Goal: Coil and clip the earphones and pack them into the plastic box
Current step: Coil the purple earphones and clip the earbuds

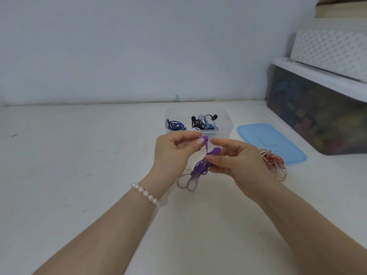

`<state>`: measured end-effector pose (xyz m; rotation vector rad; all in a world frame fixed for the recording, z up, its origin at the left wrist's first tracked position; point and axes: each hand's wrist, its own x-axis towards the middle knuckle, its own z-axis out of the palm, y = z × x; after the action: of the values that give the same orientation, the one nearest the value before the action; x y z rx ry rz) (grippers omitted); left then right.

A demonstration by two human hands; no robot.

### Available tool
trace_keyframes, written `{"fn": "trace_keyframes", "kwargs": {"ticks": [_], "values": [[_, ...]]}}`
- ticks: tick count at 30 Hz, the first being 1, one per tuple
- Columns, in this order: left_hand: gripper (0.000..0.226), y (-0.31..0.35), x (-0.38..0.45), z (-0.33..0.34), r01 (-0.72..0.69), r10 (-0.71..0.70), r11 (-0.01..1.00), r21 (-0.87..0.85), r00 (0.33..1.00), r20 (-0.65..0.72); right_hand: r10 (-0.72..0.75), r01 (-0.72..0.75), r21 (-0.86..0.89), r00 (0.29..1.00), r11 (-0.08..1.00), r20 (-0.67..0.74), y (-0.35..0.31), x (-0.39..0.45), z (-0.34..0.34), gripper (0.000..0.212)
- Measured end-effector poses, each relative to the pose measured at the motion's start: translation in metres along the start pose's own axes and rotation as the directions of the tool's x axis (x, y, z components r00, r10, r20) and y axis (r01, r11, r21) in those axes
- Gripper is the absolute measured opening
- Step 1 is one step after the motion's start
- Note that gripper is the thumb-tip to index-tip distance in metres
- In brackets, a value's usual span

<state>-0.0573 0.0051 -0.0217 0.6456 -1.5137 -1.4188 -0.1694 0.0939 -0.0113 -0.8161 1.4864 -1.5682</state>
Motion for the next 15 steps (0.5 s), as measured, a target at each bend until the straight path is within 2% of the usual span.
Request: {"fn": "trace_keyframes", "kwargs": {"ticks": [3, 6, 10, 13, 15], "values": [[0.015, 0.003, 0.003, -0.007, 0.069, -0.061, 0.993, -0.099, 0.995, 0.077, -0.008, 0.008, 0.031, 1.000, 0.999, -0.017, -0.009, 0.003, 0.002, 0.020], [0.014, 0.005, 0.012, -0.018, 0.107, -0.098, 0.980, -0.170, 0.993, 0.061, -0.045, 0.048, 0.054, 0.998, 0.997, -0.054, -0.030, 0.015, 0.002, 0.015], [0.017, 0.002, 0.023, -0.032, 0.114, -0.115, 0.991, -0.072, 0.993, -0.006, -0.169, 0.182, 0.087, 0.975, 0.979, -0.143, -0.060, 0.047, 0.008, 0.012], [0.017, -0.001, 0.023, -0.034, 0.163, -0.165, 0.986, 0.036, 0.986, 0.038, -0.216, 0.235, 0.070, 0.953, 0.969, -0.213, -0.064, 0.076, 0.021, 0.012], [0.016, -0.003, 0.021, -0.032, 0.163, -0.175, 0.978, 0.131, 0.981, 0.083, -0.212, 0.215, -0.010, 0.954, 0.977, -0.211, -0.056, 0.094, 0.029, 0.014]]}}
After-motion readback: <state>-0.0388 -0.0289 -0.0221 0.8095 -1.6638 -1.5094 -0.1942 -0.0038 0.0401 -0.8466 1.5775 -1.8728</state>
